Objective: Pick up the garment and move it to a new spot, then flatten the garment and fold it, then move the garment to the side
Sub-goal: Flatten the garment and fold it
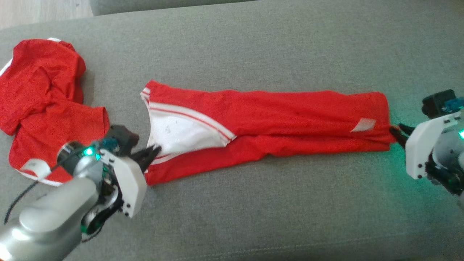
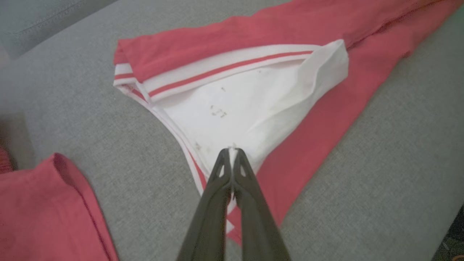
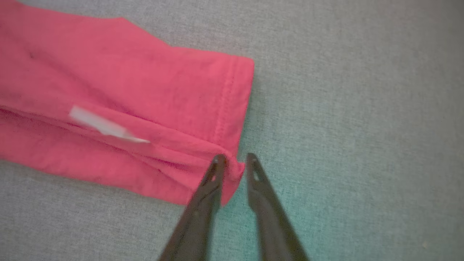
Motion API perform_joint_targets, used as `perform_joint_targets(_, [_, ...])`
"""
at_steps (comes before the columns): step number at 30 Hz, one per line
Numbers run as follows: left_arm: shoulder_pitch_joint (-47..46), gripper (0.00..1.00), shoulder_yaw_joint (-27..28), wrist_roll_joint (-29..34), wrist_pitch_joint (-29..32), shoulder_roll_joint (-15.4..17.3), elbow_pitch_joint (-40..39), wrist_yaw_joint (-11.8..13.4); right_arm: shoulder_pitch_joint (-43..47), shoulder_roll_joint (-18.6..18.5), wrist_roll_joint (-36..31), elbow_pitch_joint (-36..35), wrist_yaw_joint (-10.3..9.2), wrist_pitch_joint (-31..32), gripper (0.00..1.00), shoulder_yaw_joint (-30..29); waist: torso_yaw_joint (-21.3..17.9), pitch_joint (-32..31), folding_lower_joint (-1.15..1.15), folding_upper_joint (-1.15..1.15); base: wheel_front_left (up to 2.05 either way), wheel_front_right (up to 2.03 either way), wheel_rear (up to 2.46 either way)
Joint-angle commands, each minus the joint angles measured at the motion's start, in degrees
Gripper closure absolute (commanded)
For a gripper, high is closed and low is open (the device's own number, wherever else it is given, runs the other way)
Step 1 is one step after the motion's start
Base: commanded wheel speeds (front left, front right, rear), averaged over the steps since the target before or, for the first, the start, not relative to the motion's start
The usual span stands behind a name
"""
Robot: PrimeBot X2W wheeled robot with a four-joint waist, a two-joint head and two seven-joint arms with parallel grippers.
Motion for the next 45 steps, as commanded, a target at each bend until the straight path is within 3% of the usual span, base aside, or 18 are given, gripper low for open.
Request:
perform_joint_targets(1, [-1.0, 0.67, 1.8, 0.2, 0.3, 2.2, -0.6, 0.1, 1.1, -1.2, 0.0, -0.4, 0.11, -0.9, 0.0, -1.2, 0.0, -0.4, 0.0, 0.0, 0.0, 0.0, 0.0])
perform_joint_targets(2, [-0.8, 0.21, 1.7, 0.2, 0.2, 2.1, -0.5, 0.2, 1.0, -1.0, -0.1, -0.2, 0.11, -1.5, 0.0, -2.0, -0.1, -0.6, 0.0, 0.0, 0.0, 0.0, 0.0])
perform_joint_targets(3, [-0.6, 0.0, 1.8, 0.1, 0.0, 1.9, -0.2, 0.6, 1.0, -0.6, 0.0, 0.1, 0.11, -2.2, 0.0, -3.0, 0.0, -0.9, 0.0, 0.0, 0.0, 0.0, 0.0])
perform_joint_targets(9, [0.1, 0.0, 5.5, -1.4, -5.1, 0.7, 1.4, 4.6, 1.1, 3.2, 0.7, 0.2, 0.11, -10.1, 0.0, -11.0, 0.1, -2.1, 0.0, 0.0, 0.0, 0.0, 0.0])
perform_joint_targets(12, [1.6, 0.0, 11.9, -5.3, -12.4, -1.3, 2.6, 8.5, 2.6, 7.5, -1.1, -1.4, 0.11, -18.5, 0.0, -16.8, 0.4, -3.3, 0.0, 0.0, 0.0, 0.0, 0.0])
perform_joint_targets(15, [2.8, 0.0, 15.9, -7.1, -14.4, -2.5, 2.5, 9.9, 3.8, 10.0, -2.5, -2.3, 0.11, -22.2, 0.0, -19.3, 0.5, -3.8, 0.0, 0.0, 0.0, 0.0, 0.0])
perform_joint_targets(18, [5.3, 0.0, 24.2, -6.9, -15.1, -5.0, 0.2, 11.3, 6.1, 13.5, -5.1, -4.1, 0.11, -26.9, 0.0, -22.4, 0.9, -4.5, 0.0, 0.0, 0.0, 0.0, 0.0])
perform_joint_targets(22, [13.7, 0.0, 39.5, 2.8, -15.2, -11.0, -6.3, 12.9, 9.9, 17.5, -10.0, -6.7, 0.11, -31.4, 0.0, -24.5, 1.4, -5.2, 0.0, 0.0, 0.0, 0.0, 0.0])
perform_joint_targets(27, [25.4, 0.0, 51.1, 14.1, -15.2, -20.9, -10.8, 8.7, 14.3, 22.7, -13.7, -7.9, 0.11, -33.5, 0.0, -27.3, 1.8, -5.7, 0.0, 0.0, 0.0, 0.0, 0.0])
perform_joint_targets(31, [30.0, 0.0, 56.6, 19.4, -15.2, -26.9, -10.5, 3.4, 16.0, 24.8, -16.8, -7.7, 0.11, -33.5, 0.0, -28.9, 2.2, -5.3, 0.0, 0.0, 0.0, 0.0, 0.0])
perform_joint_targets(38, [29.8, 0.0, 62.7, 25.8, -15.2, -31.2, -7.7, -3.3, 14.0, 26.9, -19.6, -6.0, 0.11, -30.6, 0.0, -33.5, 2.8, -3.5, 0.0, 0.0, 0.0, 0.0, 0.0])
perform_joint_targets(45, [28.3, 0.0, 65.2, 29.0, -15.2, -33.6, -5.2, -6.9, 8.7, 30.1, -23.9, 0.5, 0.11, -23.8, 0.0, -43.6, 3.3, -0.9, 0.0, 0.0, 0.0, 0.0, 0.0])
